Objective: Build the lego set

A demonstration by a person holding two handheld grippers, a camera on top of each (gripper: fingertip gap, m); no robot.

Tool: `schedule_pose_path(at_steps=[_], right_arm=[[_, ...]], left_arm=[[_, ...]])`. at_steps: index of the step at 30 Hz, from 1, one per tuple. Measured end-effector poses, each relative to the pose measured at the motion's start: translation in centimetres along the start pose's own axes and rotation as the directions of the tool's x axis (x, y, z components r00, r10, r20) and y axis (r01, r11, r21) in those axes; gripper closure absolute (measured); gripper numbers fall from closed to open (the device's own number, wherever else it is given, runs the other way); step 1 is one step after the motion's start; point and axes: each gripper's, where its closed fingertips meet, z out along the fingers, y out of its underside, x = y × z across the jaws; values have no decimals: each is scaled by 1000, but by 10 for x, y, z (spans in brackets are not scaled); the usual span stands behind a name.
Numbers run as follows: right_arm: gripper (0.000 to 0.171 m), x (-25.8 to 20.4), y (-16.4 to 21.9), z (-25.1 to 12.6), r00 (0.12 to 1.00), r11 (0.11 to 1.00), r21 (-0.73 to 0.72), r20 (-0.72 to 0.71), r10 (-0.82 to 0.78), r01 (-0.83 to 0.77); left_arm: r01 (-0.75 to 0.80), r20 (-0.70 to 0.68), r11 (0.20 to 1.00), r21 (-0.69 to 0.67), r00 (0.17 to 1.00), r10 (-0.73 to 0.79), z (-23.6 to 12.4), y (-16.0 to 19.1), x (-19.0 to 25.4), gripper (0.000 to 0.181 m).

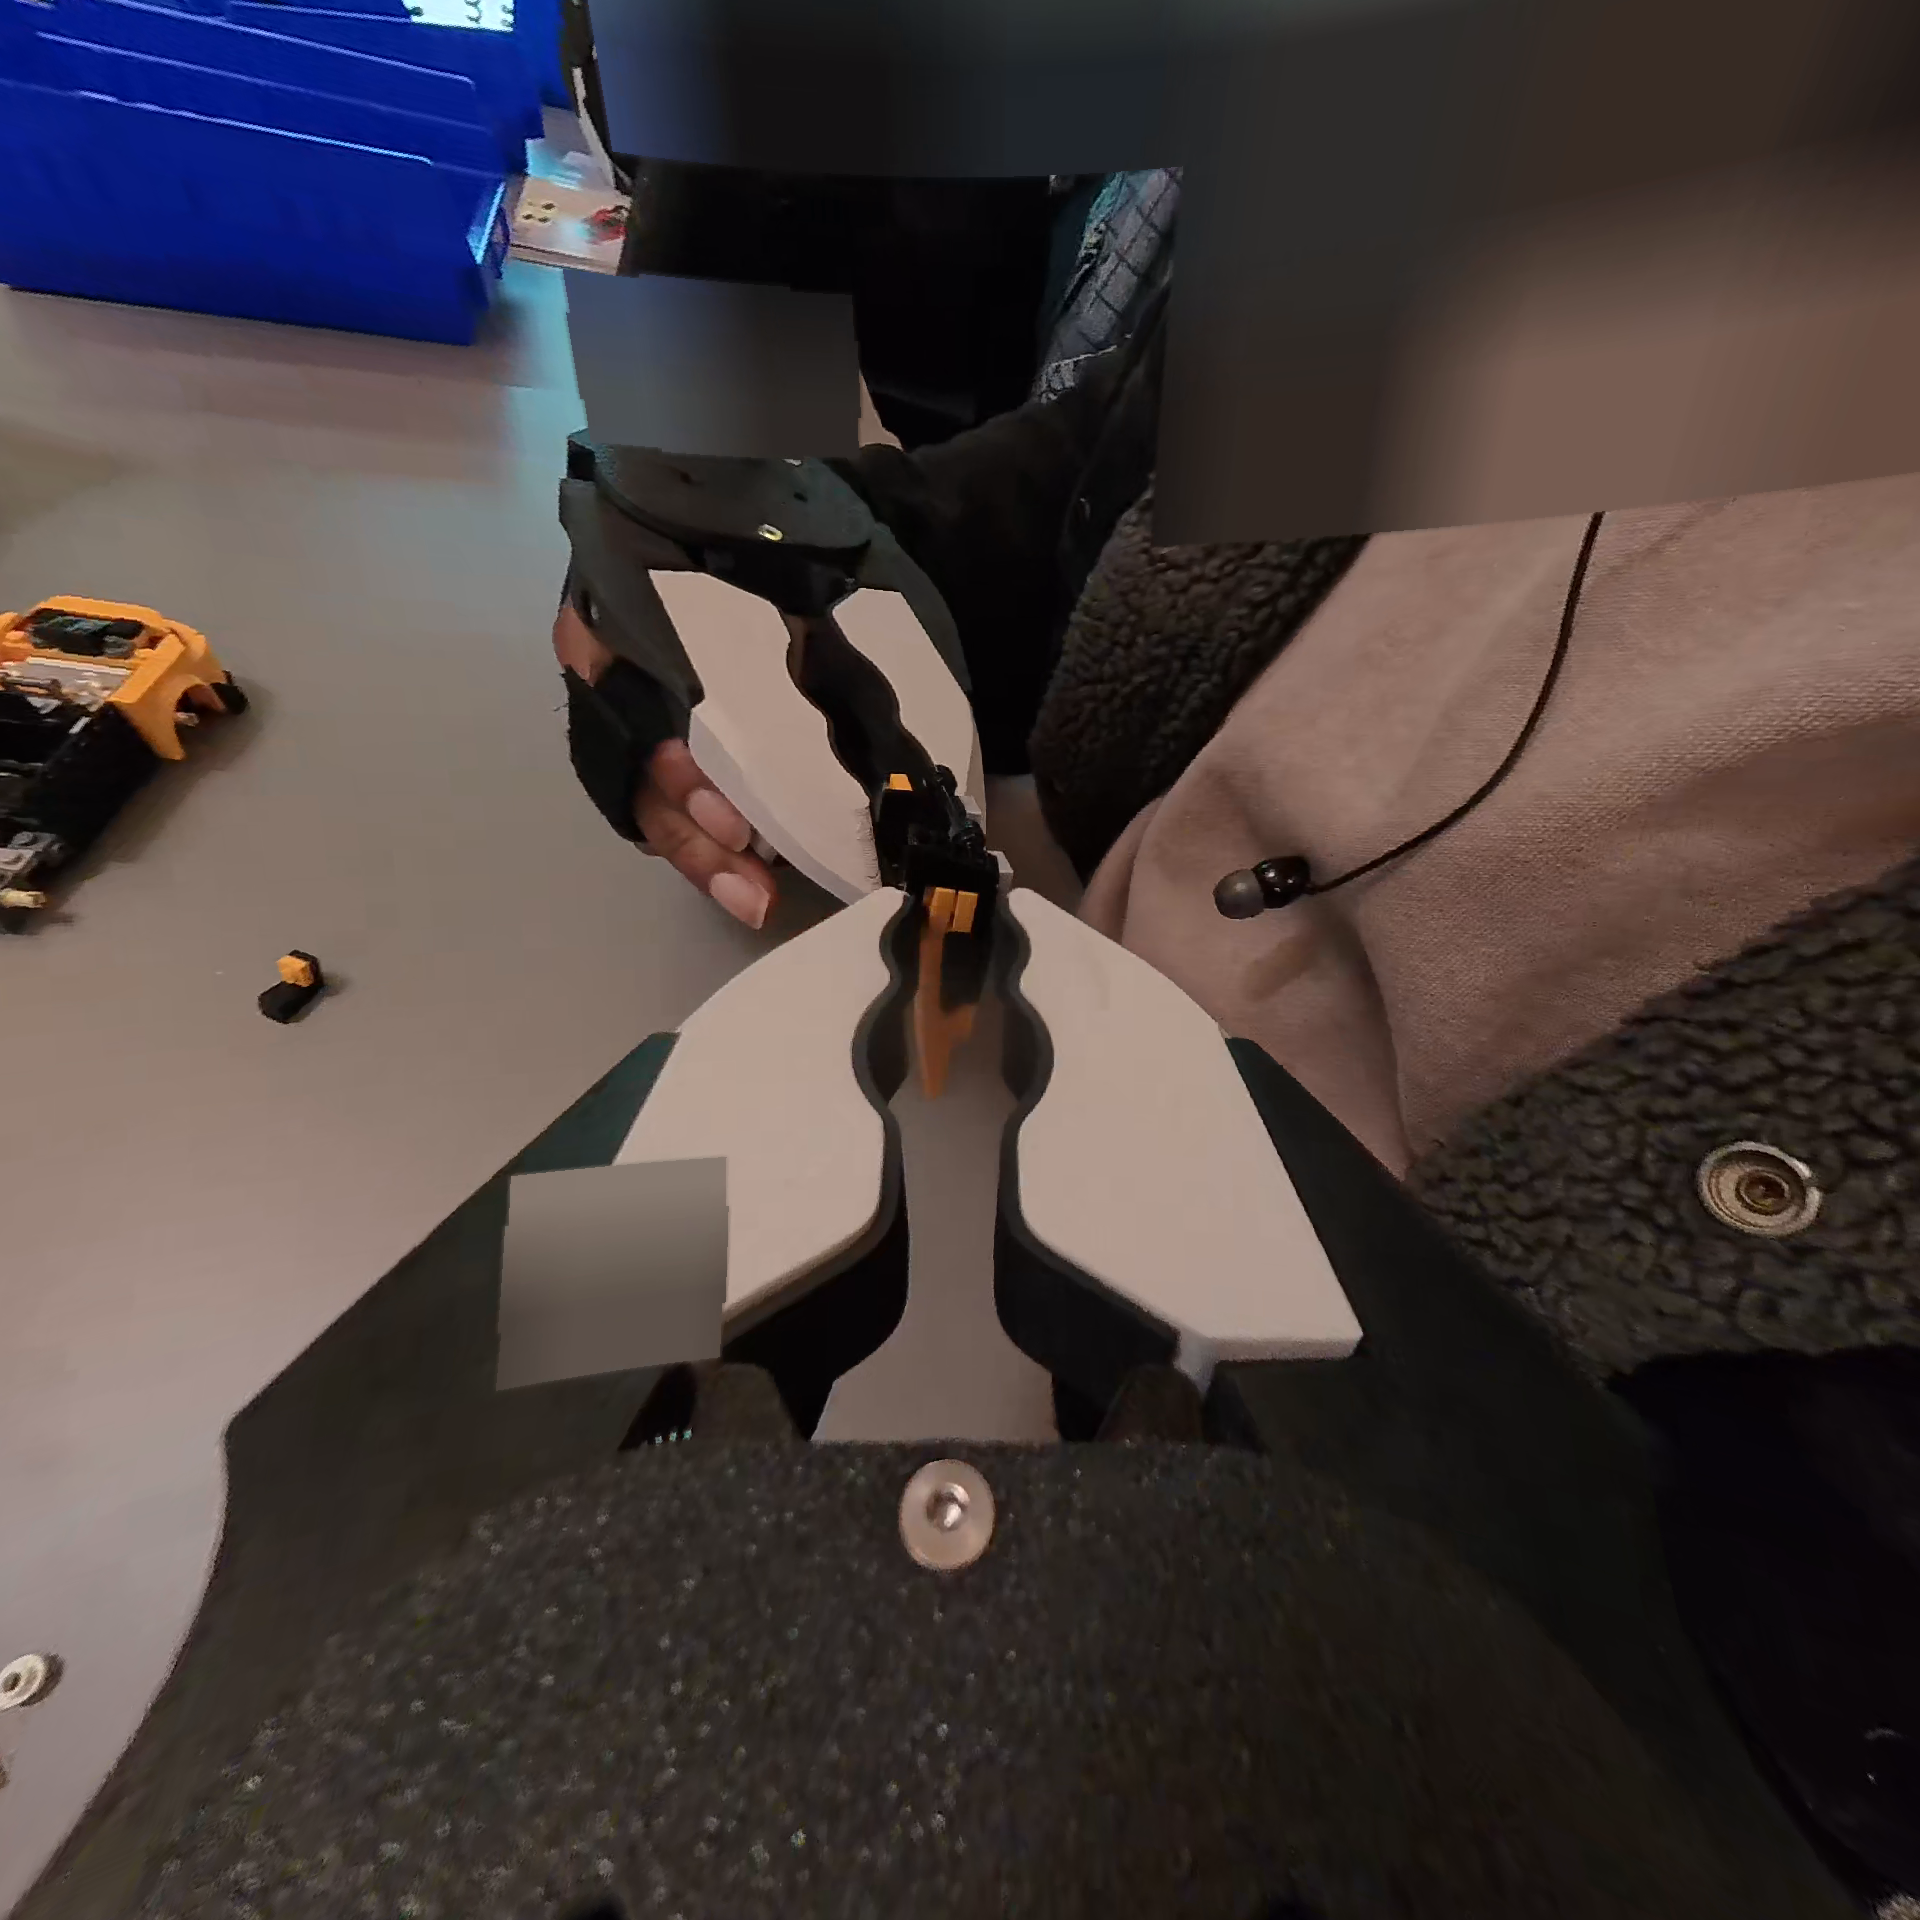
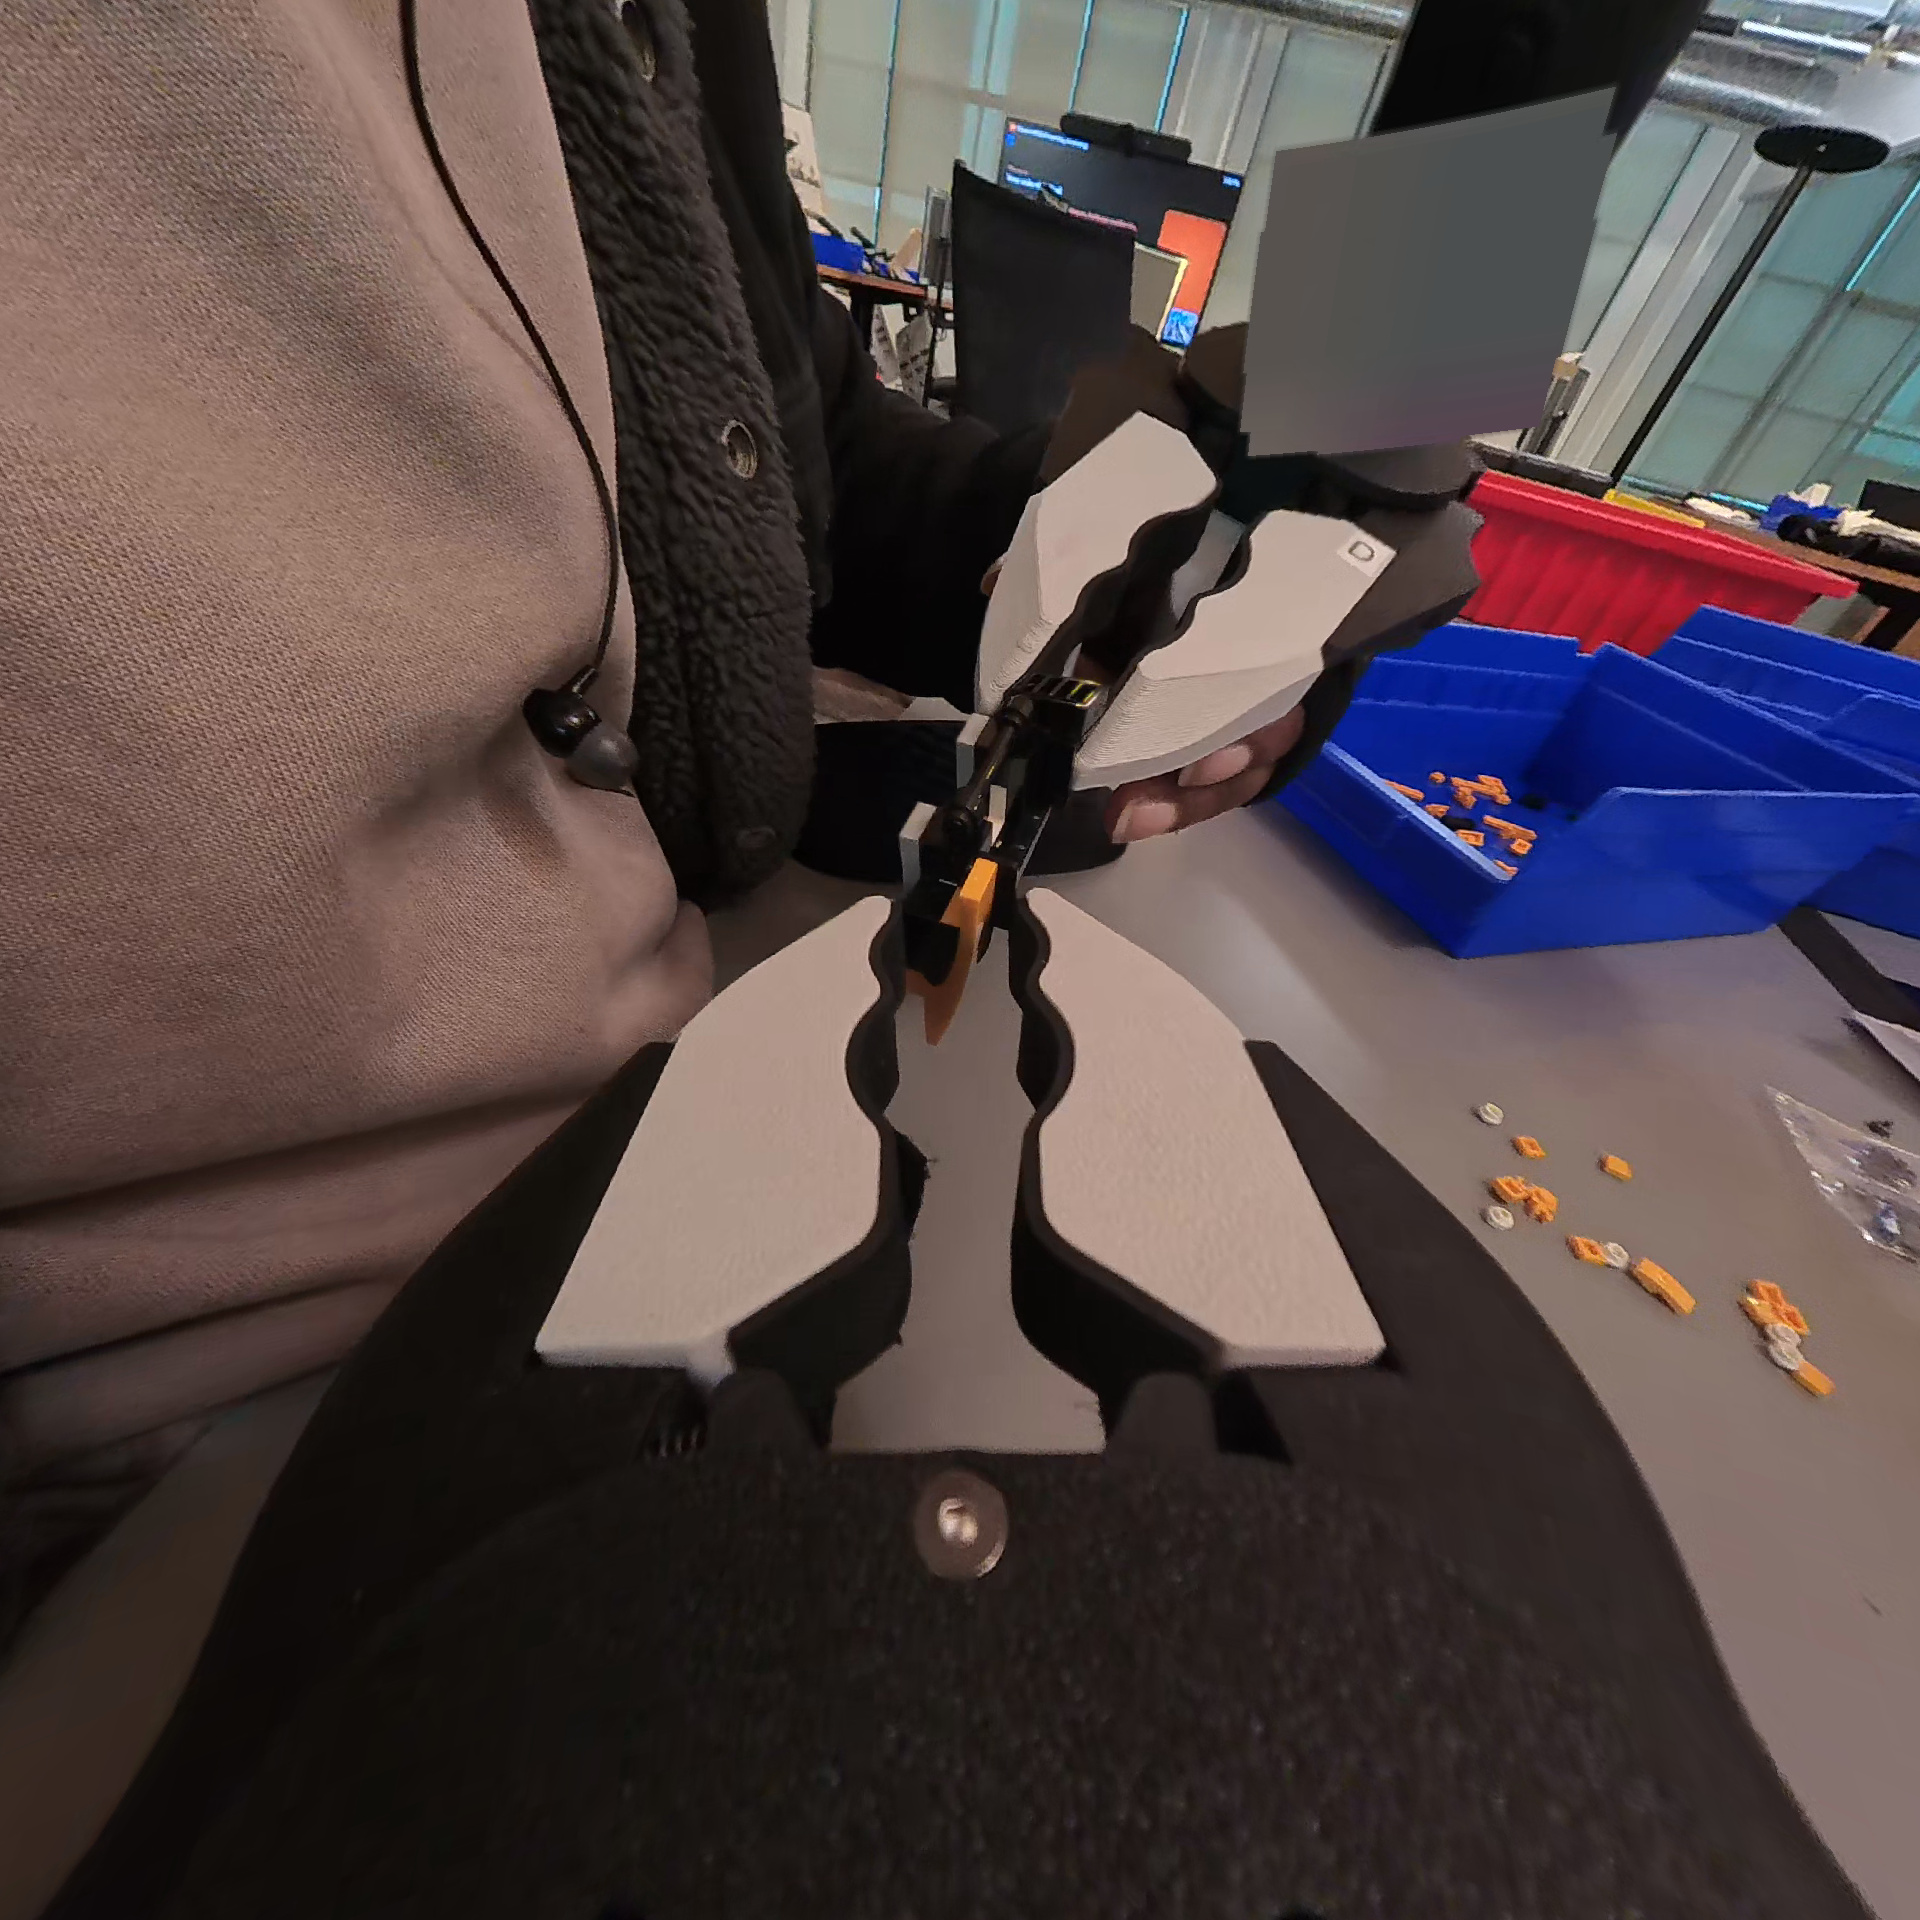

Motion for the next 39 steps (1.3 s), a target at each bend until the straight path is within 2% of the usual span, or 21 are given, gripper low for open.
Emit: schedule_pose_path(at_steps=[8,22,39], right_arm=[[152,-4,0,-1,1000,1000,-18,12,-6,6],[152,-1,1,-4,1000,1000,-30,-10,-2,2],[152,-6,-2,-6,999,1000,-3,30,22,-22]], left_arm=[[-38,6,999,14,999,38,3,-1,2,170],[-159,239,987,30,960,148,6,-2,-9,171],[-159,250,986,51,958,141,11,-4,-5,172]])
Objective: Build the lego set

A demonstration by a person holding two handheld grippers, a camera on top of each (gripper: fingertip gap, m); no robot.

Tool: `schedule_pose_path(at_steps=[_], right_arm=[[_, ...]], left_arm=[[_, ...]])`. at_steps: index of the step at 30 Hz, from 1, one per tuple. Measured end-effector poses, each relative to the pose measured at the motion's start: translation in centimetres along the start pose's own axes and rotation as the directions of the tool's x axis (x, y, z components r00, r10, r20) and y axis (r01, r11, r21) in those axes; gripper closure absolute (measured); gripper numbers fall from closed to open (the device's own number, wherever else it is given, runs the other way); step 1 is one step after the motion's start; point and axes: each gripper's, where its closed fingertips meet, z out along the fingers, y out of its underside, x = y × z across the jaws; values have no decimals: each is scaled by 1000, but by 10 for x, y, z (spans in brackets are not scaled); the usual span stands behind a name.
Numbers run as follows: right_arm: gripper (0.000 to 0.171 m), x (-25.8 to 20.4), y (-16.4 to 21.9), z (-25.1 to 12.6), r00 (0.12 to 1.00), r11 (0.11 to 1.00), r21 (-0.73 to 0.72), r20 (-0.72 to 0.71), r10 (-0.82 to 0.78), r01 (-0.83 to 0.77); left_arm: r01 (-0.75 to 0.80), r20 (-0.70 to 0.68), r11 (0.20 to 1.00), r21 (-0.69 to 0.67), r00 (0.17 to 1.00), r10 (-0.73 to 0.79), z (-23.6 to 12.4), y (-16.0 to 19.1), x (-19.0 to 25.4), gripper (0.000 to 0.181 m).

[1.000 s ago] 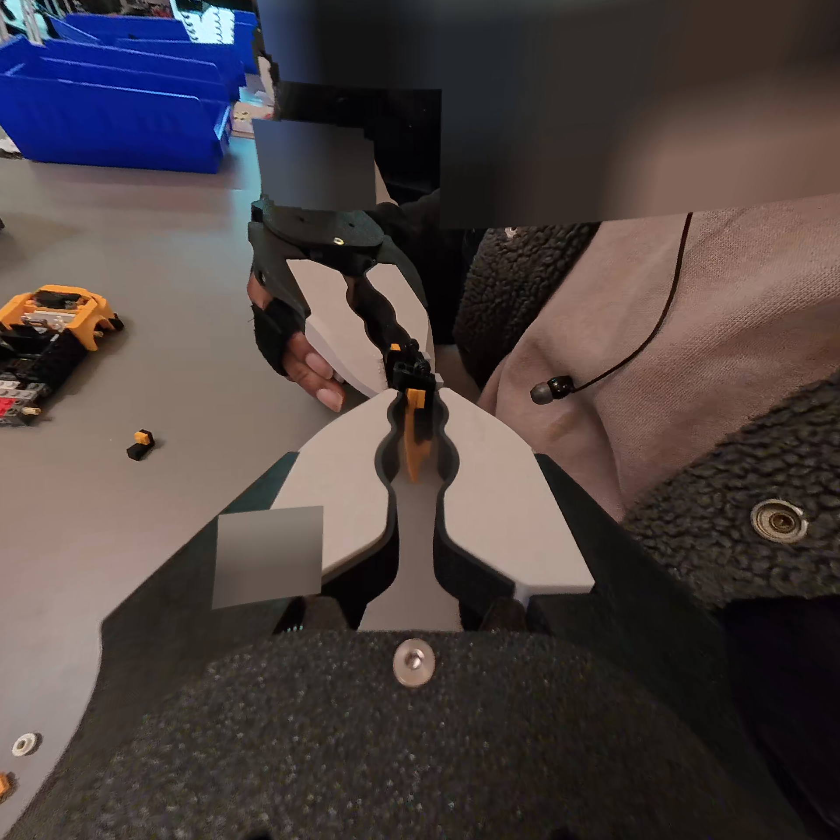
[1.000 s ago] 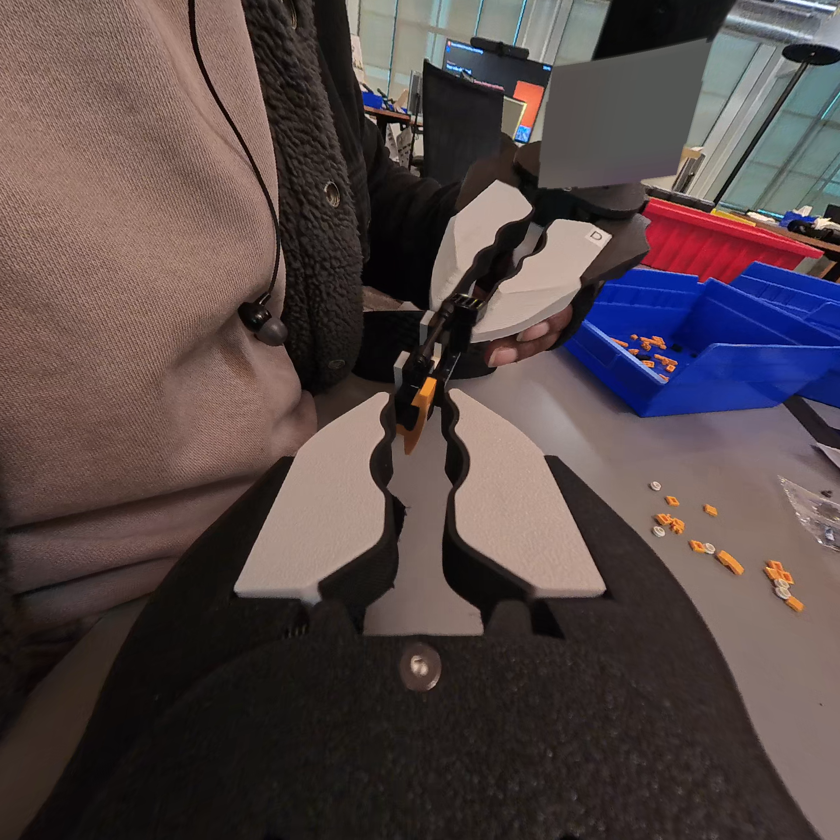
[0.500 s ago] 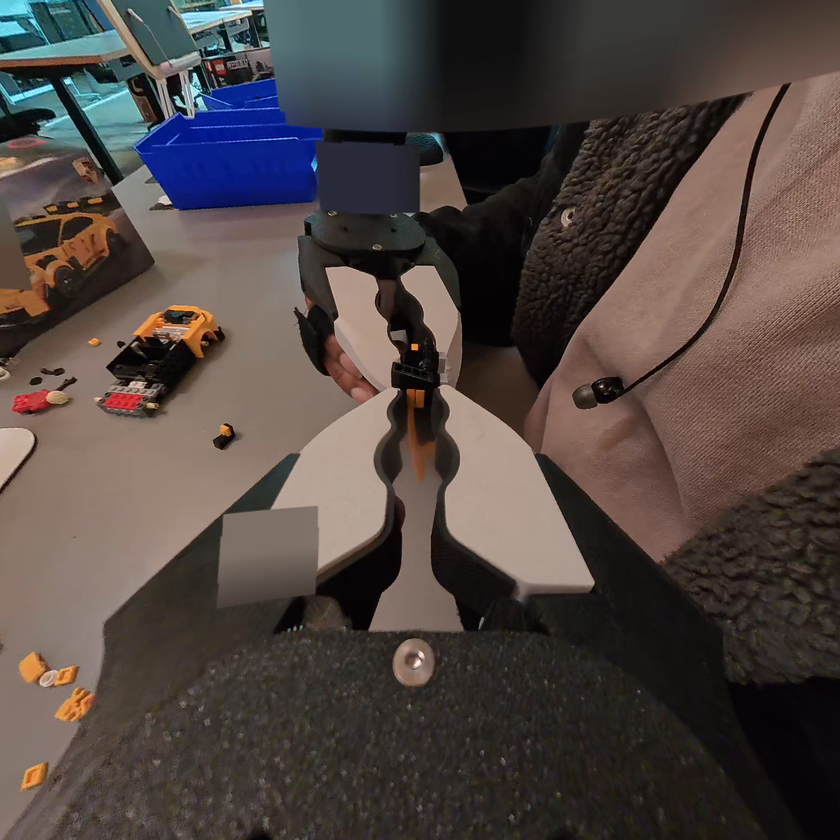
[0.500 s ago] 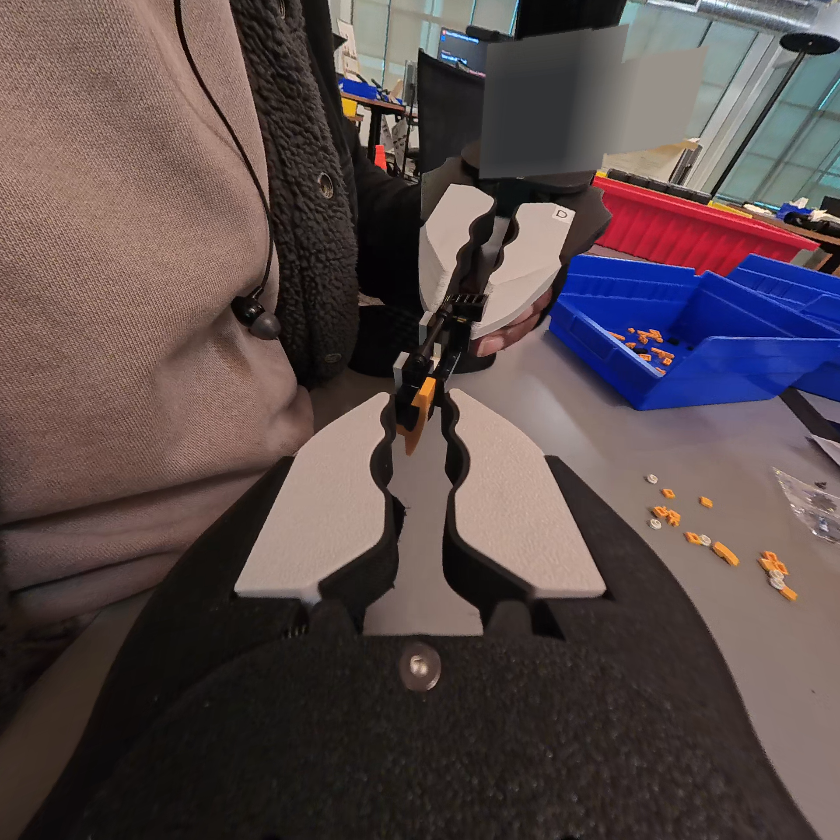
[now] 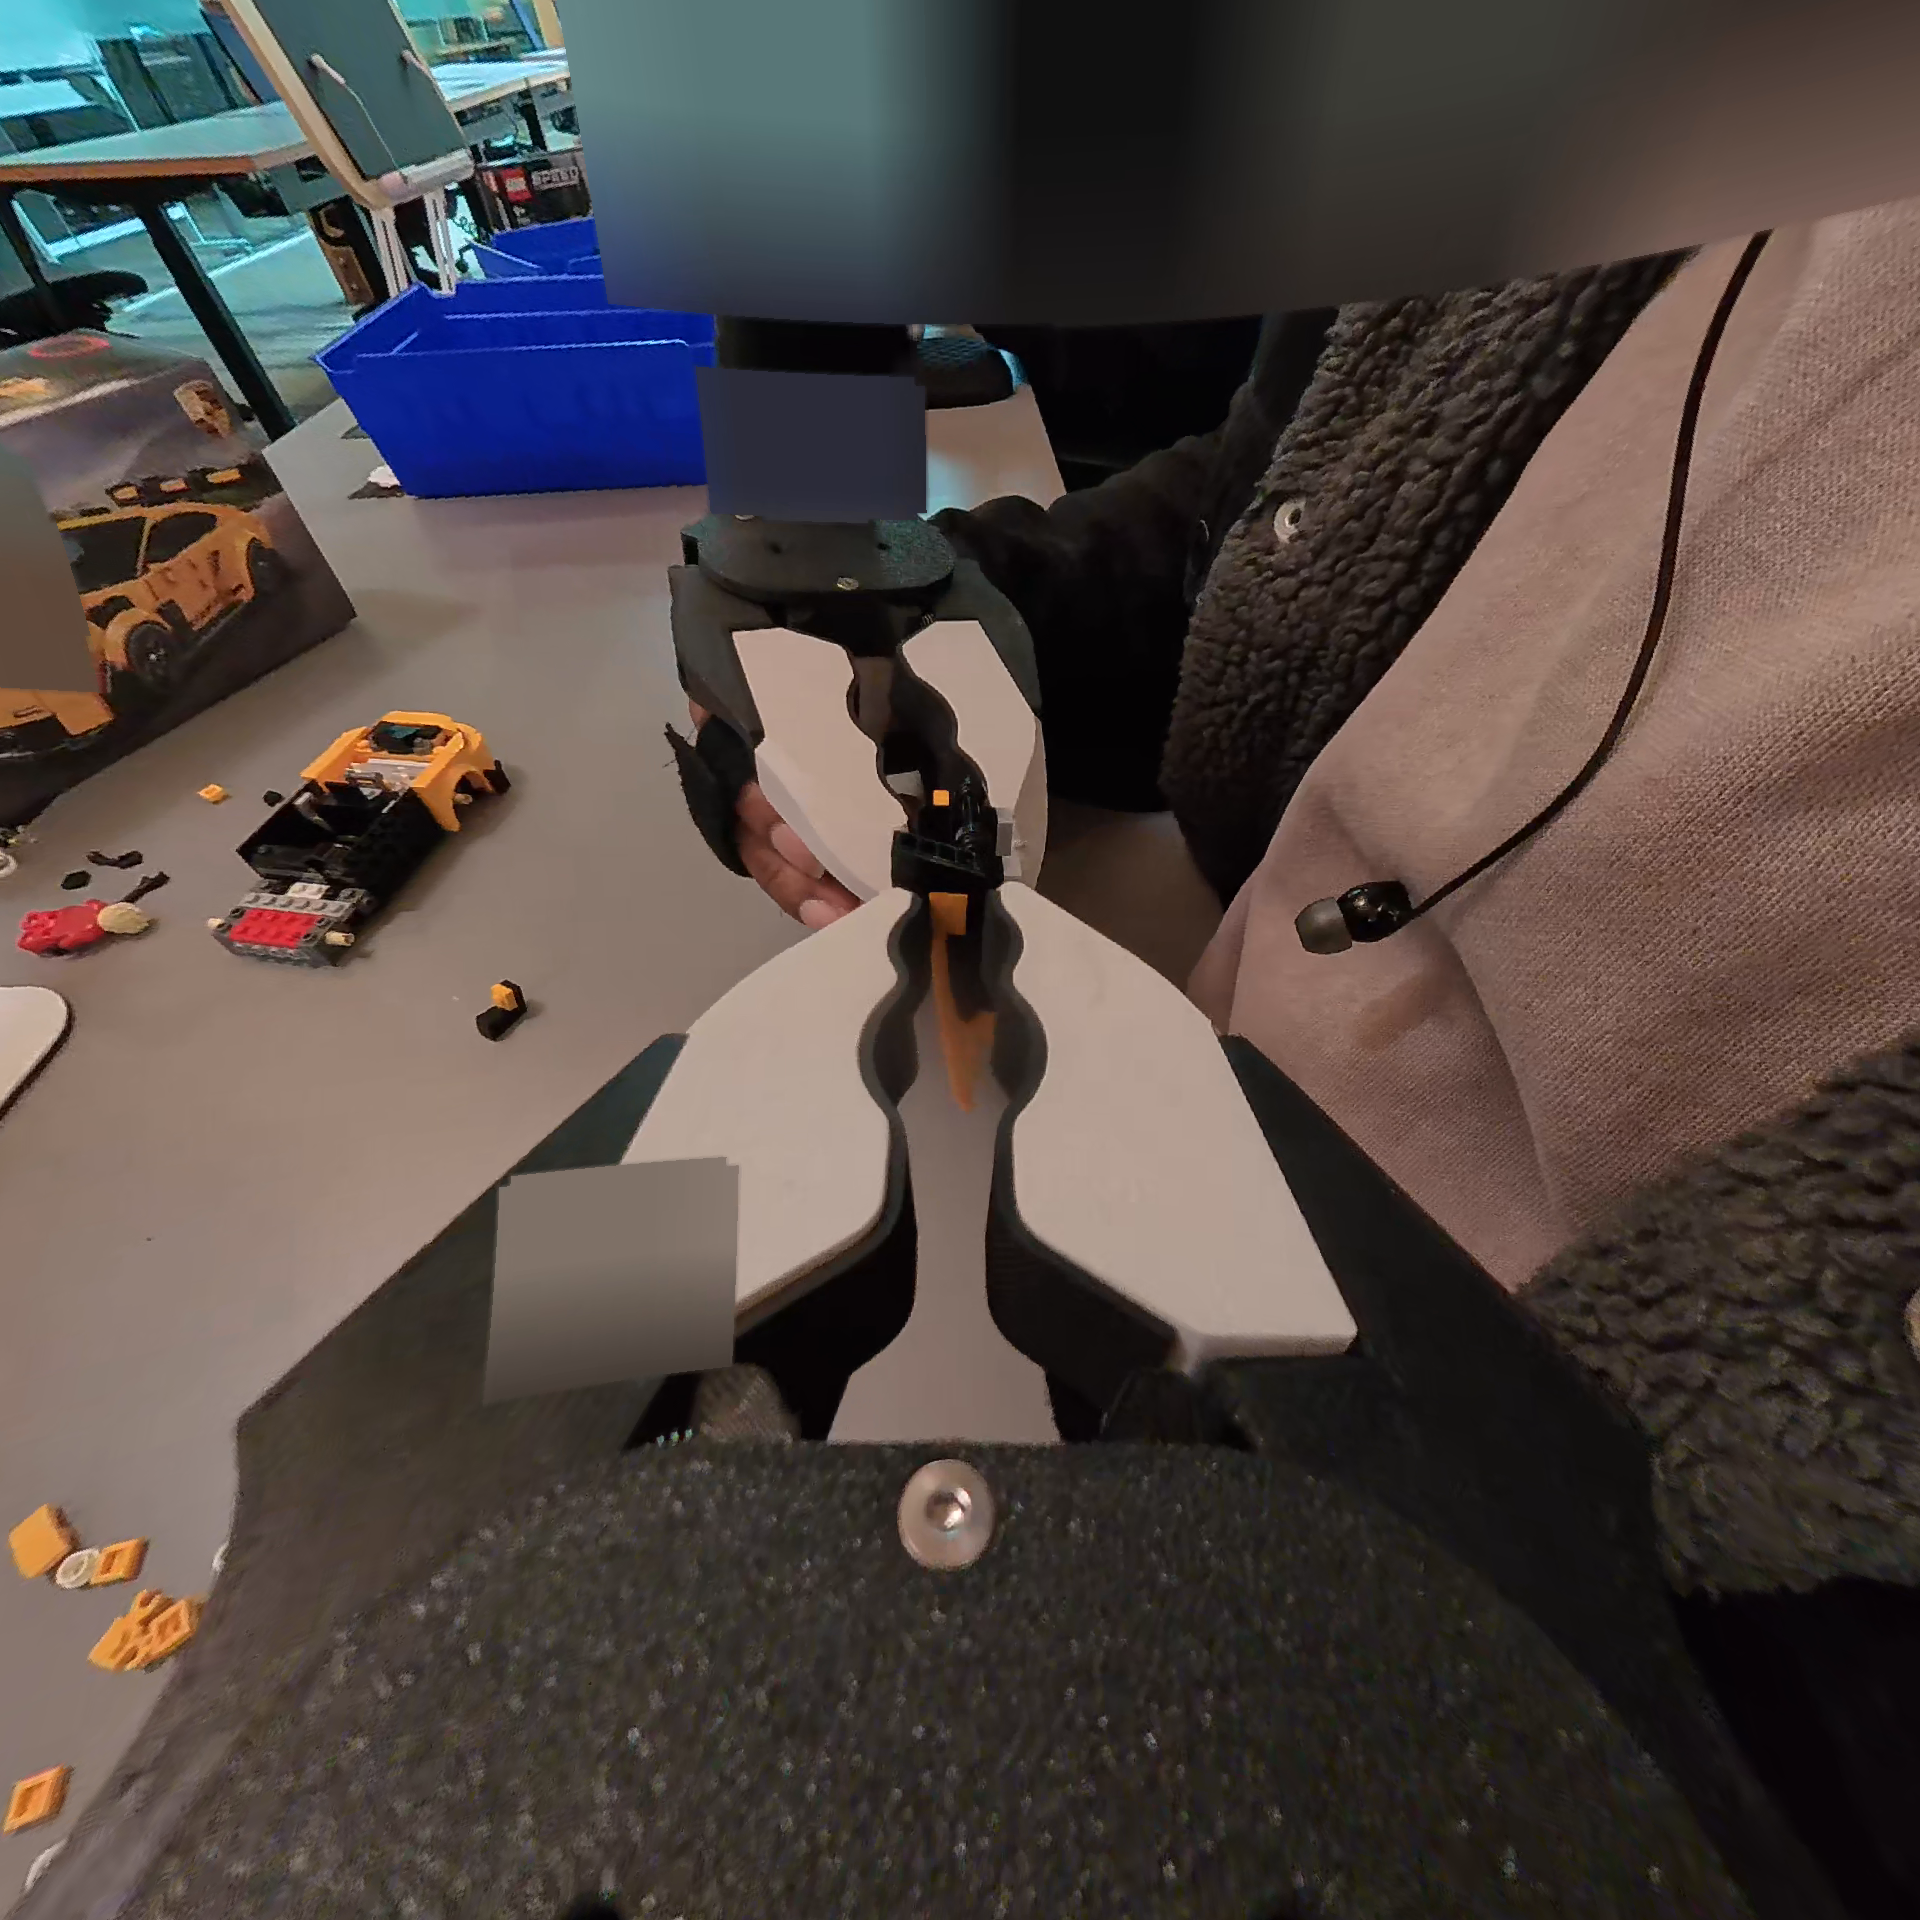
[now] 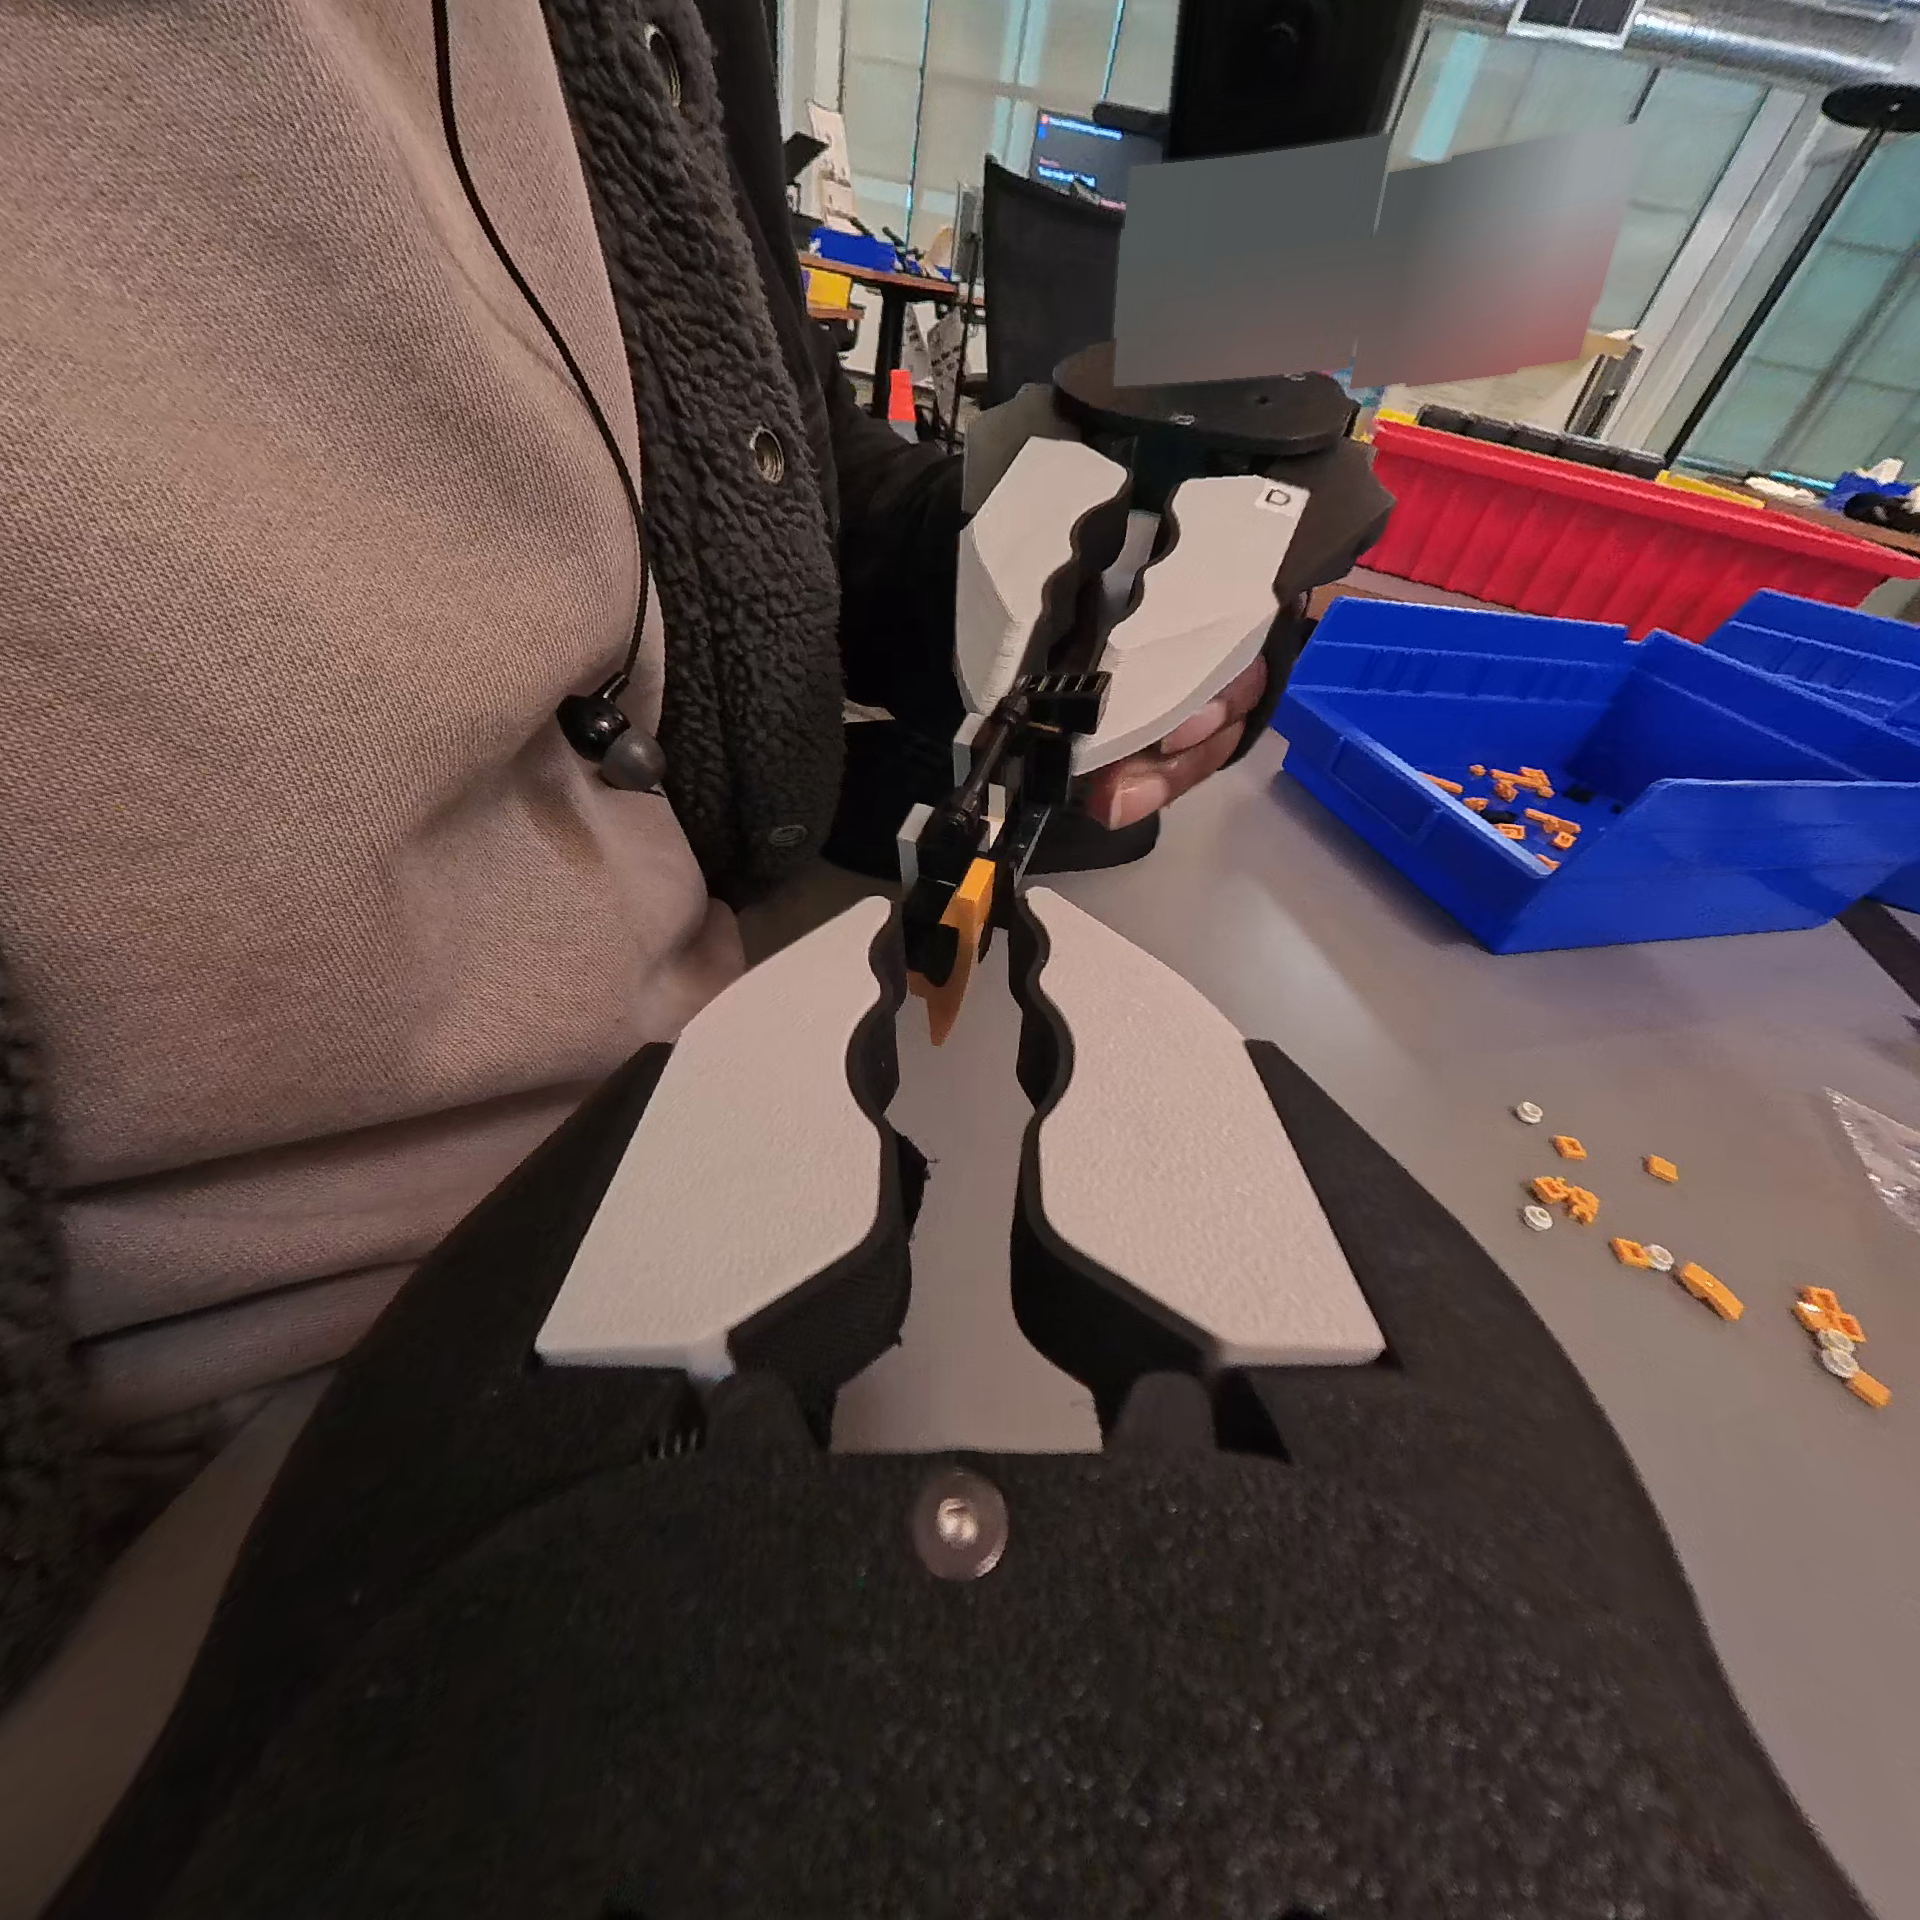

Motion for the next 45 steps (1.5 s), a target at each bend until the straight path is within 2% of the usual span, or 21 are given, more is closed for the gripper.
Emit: schedule_pose_path(at_steps=[3,7,12,25,29,35,45], right_arm=[[152,1,-1,0,1000,1000,3,-7,-6,6],[152,2,0,0,1000,1000,1,-5,4,-4],[152,1,0,0,1000,1000,1,0,11,-11],[152,0,2,0,998,998,8,29,61,-61],[152,2,6,2,997,997,-11,27,79,-79],[152,2,11,3,996,996,-37,25,87,-86],[152,-1,16,5,996,994,-69,33,83,-80]], left_arm=[[-18,1,1000,-3,1000,18,-1,-1,0,171],[-15,-25,999,-31,1000,14,0,4,3,157],[-10,-13,999,-30,1000,10,1,5,1,168],[-6,-4,999,-48,1000,6,2,7,1,168],[51,-24,998,-38,998,-52,1,11,0,169],[53,-15,997,-50,998,-53,-2,13,-3,164],[108,-53,993,-49,992,-111,-2,16,1,172]])
